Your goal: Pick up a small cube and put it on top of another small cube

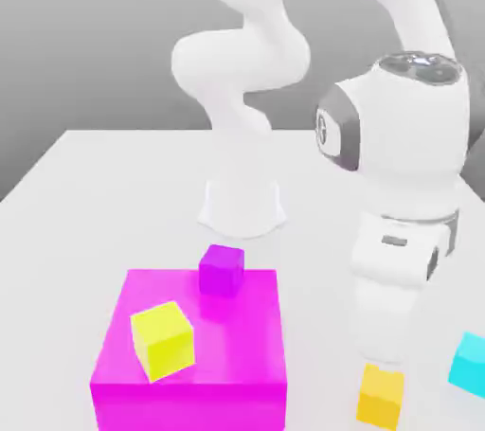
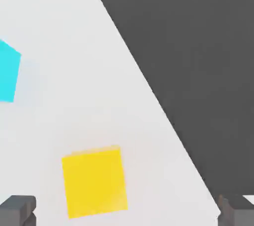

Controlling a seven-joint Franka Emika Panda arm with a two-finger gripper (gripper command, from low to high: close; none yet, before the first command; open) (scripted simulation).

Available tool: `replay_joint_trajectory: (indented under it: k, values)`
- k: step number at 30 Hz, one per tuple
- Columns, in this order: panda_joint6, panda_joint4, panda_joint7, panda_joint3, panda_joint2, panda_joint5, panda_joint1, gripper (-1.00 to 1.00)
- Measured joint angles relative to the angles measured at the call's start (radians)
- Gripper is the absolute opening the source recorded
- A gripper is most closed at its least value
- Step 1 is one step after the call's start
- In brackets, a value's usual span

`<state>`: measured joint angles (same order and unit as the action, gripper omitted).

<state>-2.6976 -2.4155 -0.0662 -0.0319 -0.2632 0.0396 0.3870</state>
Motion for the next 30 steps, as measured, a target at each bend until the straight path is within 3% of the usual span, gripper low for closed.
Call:
replay_joint_trajectory:
  k: [4, 5, 12, 17, 23, 27, 28, 30]
  values:
    - [-0.106, 0.021, -0.015, 0.005, -0.145, -0.009, 0.002, 0.0]
    - [-0.132, 0.028, -0.017, 0.008, -0.178, -0.007, 0.0, -1.0]
    - [-0.135, 0.029, -0.016, 0.009, -0.185, -0.009, -0.001, -1.0]
    - [-0.01, 0.002, -0.009, 0.007, -0.033, -0.019, 0.011, -1.0]
    - [0.13, 0.071, 0.023, 0.115, 0.037, -0.066, 0.147, -1.0]
    - [0.032, 0.085, 0.045, 0.113, -0.076, -0.097, 0.176, -1.0]
    - [0.016, 0.086, 0.048, 0.111, -0.093, -0.101, 0.178, 1.0]
    - [0.016, 0.086, 0.048, 0.111, -0.093, -0.101, 0.178, 1.0]
